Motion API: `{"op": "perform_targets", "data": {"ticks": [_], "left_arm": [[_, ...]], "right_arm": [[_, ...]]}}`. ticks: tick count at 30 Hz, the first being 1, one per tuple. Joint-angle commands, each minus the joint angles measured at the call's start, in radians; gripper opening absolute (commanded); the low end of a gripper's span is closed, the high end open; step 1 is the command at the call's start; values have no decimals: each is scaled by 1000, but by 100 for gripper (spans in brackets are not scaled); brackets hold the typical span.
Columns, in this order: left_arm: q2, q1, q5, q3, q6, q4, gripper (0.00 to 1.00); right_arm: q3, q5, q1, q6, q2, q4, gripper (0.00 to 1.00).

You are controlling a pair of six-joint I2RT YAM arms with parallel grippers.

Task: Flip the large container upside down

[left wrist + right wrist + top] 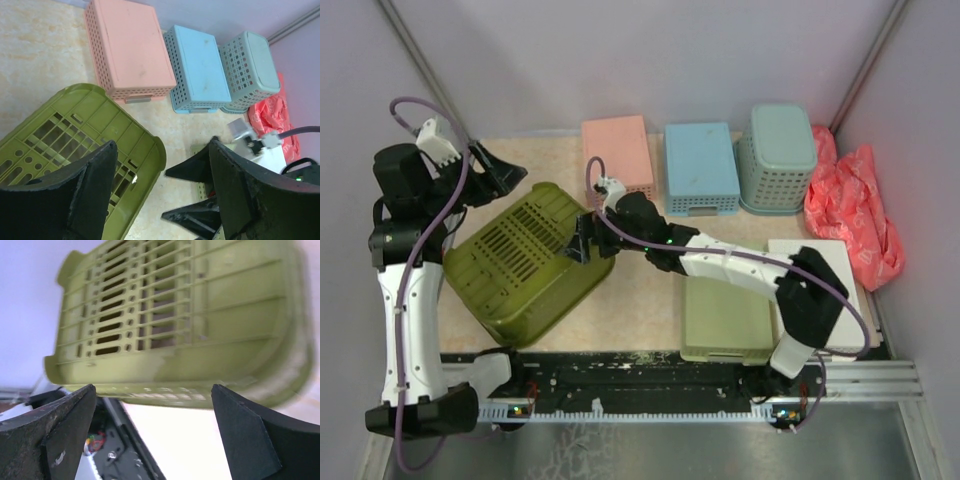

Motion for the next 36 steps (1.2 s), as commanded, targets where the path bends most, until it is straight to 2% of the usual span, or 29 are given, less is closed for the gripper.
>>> {"op": "perform_targets", "data": {"ticks": [1, 4, 6, 9, 12, 15, 16, 18, 27, 36], "left_arm": [[20, -57, 31, 35, 16, 14, 80], [41, -185, -71, 36, 15, 33, 82], [65, -301, -158, 37, 13, 52, 83], [117, -402, -204, 47, 16, 67, 85], [158, -445, -217, 65, 51, 63, 86], [171, -459, -197, 71, 104, 61, 93], [169, -461, -191, 66, 129, 65, 97], [151, -461, -207, 38, 152, 85, 100], [7, -461, -265, -143, 126, 256, 100], [5, -461, -285, -173, 115, 231, 100]], "right_arm": [[51, 329, -34, -95, -240, -378, 98], [39, 515, -111, -103, -347, -591, 98], [24, 529, -219, -88, -421, -698, 99], [-24, 505, -402, -86, -527, -767, 99], [-54, 584, -495, -107, -623, -796, 99], [-25, 759, -503, -106, -667, -841, 99], [-13, 790, -503, -104, -673, -854, 98], [27, 832, -503, -106, -672, -890, 99], [65, 884, -503, -108, -680, -920, 99], [67, 893, -503, -107, -671, -928, 99]]}}
